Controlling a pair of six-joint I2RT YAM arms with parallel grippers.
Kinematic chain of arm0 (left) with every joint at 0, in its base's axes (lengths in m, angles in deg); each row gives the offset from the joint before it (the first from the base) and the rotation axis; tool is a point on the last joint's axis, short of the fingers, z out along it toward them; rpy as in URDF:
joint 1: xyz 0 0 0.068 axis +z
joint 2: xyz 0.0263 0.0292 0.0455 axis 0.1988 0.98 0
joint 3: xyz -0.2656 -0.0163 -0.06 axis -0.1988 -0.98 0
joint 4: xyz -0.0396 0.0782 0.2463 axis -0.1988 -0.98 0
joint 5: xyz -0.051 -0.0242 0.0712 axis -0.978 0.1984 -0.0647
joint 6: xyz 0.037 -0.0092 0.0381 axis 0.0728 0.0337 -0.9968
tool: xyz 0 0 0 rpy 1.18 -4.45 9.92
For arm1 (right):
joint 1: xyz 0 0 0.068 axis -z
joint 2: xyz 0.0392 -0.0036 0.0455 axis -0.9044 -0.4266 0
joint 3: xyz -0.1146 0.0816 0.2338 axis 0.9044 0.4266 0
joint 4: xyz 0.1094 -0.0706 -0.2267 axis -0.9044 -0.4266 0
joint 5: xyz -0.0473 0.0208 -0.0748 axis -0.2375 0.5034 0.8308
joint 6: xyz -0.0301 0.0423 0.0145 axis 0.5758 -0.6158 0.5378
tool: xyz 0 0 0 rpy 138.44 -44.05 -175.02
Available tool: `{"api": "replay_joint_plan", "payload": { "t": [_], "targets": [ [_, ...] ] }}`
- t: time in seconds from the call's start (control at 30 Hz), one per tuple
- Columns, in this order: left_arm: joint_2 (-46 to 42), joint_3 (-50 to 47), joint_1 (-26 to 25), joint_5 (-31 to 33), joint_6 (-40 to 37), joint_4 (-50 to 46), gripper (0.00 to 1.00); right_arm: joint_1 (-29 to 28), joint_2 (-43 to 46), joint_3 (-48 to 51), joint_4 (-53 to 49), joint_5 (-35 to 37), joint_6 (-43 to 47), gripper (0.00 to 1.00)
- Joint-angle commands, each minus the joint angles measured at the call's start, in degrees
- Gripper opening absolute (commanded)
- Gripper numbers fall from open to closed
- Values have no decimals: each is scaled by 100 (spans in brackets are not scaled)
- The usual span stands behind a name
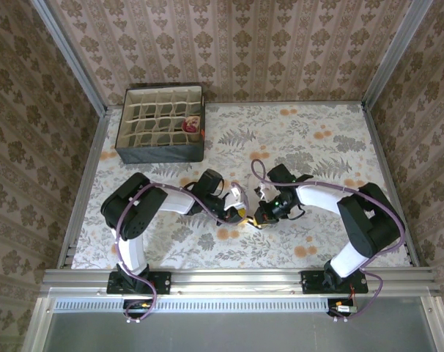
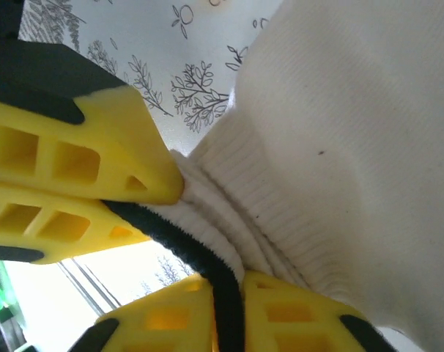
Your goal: Roll the socks
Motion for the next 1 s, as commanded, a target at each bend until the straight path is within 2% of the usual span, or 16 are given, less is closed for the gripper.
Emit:
{"api": "replay_joint_plan", "payload": {
  "t": [0.0,0.1,0.23,0.47,0.53,0.67,0.8,0.97],
  "targets": [
    [-3,191,44,-390,210,-425,0,9,336,207,277,114,-218,36],
    [147,477,126,-387,642,-830,0,-8,608,322,374,341,-278,42],
    [414,989,144,-467,851,-1680,0,-78,937,455,339,768,-253,43],
    [696,1250,178,-504,1423,-1863,0,-224,1061,610,286,1240,-219,41],
    [744,1260,183,-480,1501,-1845,0,-254,966,604,269,1388,-300,34],
    [762,1258,180,-412,1496,-1889,0,-264,772,584,148,1829,-536,15],
    [726,1230,169,-309,1335,-1987,0,-264,649,543,46,2059,-676,7],
    [335,1090,116,69,620,-2210,14,-264,203,356,-206,2163,-884,1]
  ]
}}
